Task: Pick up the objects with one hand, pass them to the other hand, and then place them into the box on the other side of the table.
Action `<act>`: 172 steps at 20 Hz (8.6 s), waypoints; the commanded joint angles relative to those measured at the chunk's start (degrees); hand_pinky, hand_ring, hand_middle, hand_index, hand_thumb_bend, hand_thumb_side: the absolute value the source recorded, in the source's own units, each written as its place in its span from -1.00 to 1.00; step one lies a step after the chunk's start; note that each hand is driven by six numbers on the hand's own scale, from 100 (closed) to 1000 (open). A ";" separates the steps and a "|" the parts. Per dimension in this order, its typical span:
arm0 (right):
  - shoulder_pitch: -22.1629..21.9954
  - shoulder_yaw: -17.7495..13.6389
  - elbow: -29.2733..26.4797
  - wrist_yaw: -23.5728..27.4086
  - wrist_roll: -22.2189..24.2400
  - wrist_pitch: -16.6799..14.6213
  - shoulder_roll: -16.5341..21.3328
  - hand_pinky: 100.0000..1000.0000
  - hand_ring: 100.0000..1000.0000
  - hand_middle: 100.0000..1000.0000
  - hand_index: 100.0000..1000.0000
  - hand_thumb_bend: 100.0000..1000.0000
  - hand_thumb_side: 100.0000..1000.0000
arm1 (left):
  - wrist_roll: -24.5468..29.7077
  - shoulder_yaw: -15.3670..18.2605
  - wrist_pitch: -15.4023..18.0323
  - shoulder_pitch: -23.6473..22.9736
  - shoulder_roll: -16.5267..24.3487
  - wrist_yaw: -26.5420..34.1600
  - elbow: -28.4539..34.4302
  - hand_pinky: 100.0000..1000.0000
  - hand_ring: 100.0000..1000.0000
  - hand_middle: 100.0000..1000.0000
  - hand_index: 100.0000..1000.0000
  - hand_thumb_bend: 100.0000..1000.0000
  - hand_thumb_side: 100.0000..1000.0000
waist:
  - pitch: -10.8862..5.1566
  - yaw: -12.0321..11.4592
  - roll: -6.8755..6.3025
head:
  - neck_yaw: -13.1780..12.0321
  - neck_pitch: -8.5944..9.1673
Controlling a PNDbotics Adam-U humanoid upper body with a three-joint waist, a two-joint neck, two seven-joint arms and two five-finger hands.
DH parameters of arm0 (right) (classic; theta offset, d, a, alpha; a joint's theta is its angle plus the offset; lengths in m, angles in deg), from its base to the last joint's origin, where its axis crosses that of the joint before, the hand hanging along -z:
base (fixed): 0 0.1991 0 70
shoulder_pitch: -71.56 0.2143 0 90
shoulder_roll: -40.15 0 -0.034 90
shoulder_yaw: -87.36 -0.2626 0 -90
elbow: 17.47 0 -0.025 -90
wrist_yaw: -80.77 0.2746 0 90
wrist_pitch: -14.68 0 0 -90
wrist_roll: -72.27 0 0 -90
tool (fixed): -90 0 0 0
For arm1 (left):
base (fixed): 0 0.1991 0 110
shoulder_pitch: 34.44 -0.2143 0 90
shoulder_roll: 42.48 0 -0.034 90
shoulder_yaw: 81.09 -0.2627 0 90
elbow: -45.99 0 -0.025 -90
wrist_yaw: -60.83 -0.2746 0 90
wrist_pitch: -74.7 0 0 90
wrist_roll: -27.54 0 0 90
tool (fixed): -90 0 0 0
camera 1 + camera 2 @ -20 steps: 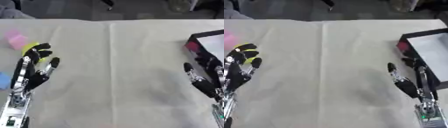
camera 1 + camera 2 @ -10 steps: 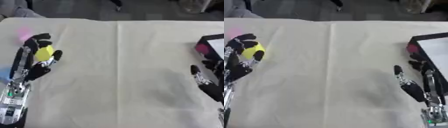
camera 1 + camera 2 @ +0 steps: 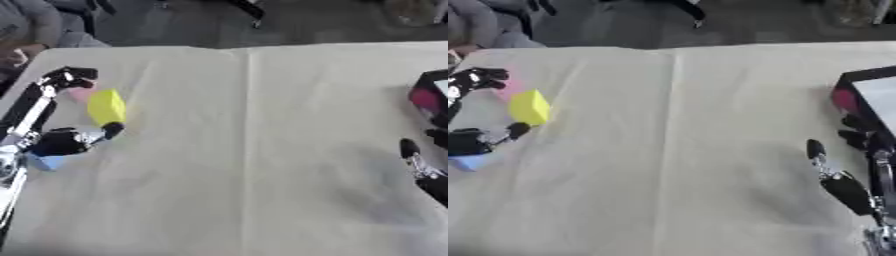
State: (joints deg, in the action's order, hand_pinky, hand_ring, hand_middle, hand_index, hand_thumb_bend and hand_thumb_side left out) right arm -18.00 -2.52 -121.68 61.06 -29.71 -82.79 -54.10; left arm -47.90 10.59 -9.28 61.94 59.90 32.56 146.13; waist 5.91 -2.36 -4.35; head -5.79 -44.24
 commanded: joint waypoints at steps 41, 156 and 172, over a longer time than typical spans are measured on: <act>0.05 -0.05 -0.71 0.10 -0.10 -0.06 -0.08 0.63 0.55 0.60 0.76 -0.40 -0.07 | 21.53 -1.28 8.30 7.58 23.64 -14.55 -26.21 0.73 0.48 0.38 0.60 0.11 -0.57 | -1.62 1.07 1.13 | -2.23 0.12; 32.80 22.92 -10.39 -23.59 16.07 -32.36 9.17 0.73 0.66 0.70 0.82 -0.37 -0.35 | 22.07 -28.15 -5.93 37.77 -8.81 34.81 -2.62 0.47 0.16 -0.05 0.03 -0.21 -0.46 | -1.16 0.88 4.42 | 1.07 0.12; 33.91 24.13 -10.39 -31.57 11.67 -31.69 8.97 0.61 0.56 0.65 0.79 -0.49 -0.50 | 24.97 -32.00 -8.82 39.68 -9.99 37.52 -2.83 0.46 0.16 -0.04 0.03 -0.22 -0.48 | -1.08 1.11 4.20 | 1.26 0.12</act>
State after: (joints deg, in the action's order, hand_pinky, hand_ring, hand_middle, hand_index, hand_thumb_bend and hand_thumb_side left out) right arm 14.82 22.06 -130.93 30.12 -17.47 -114.75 -45.79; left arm -23.19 -21.12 -17.87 100.40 50.06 69.44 142.82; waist 5.79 -1.27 0.15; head -4.58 -44.24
